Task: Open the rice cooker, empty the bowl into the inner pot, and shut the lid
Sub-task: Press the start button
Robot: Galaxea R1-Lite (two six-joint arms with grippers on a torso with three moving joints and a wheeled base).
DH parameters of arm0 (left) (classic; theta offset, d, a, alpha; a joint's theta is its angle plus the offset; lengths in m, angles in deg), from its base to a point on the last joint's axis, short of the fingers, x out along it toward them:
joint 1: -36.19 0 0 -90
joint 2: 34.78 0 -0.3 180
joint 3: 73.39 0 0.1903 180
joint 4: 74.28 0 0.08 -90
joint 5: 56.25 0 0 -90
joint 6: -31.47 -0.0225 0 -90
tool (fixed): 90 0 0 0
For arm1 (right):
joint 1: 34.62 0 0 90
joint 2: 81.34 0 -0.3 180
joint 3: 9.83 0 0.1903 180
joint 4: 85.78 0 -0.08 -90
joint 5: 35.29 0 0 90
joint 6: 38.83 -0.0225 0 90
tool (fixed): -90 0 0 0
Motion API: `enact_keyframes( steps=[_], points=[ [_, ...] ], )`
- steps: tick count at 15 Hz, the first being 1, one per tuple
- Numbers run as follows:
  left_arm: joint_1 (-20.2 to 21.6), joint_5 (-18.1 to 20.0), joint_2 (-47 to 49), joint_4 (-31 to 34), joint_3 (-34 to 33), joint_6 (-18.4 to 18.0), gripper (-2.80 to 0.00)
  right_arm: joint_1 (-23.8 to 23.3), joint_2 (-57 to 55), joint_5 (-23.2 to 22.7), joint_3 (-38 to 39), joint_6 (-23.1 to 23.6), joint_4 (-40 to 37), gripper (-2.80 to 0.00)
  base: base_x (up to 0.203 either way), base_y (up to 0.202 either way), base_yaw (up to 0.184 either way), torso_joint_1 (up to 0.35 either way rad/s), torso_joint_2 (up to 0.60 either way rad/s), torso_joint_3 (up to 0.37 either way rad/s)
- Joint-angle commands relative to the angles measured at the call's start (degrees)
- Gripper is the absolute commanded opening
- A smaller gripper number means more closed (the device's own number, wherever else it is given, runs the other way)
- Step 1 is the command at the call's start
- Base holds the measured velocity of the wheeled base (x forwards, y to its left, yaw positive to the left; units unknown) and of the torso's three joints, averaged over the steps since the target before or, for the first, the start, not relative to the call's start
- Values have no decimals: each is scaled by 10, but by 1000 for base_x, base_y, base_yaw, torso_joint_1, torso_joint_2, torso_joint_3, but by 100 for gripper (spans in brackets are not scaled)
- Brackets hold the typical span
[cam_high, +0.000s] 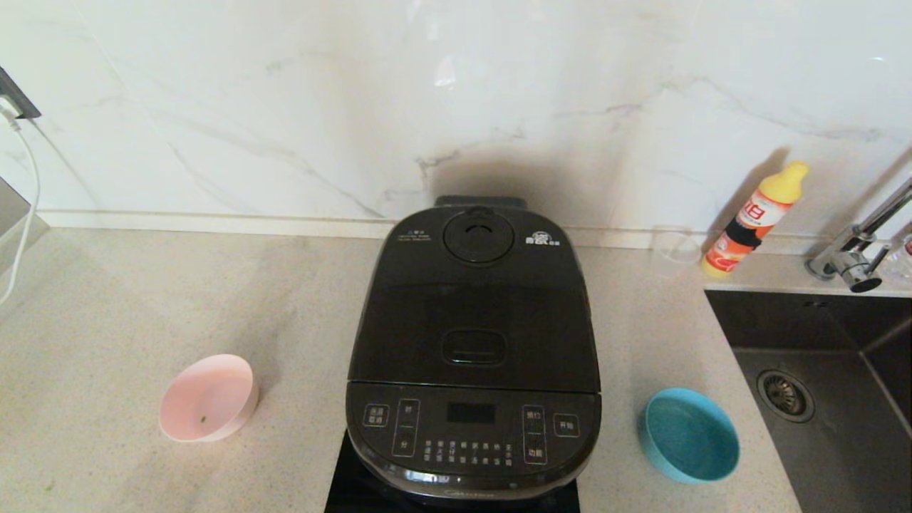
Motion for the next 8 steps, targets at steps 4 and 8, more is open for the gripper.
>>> enact_keyframes(
  steps=[4,8],
  points=[
    [97,-58,-83,25,-111,0,-280,0,-1,1,0,0,0,-280,0,0,0,0,0,0],
    [95,184,-187,187,-123,38,-280,0,0,1,1,1,0,-280,0,0,0,0,0,0]
  ],
)
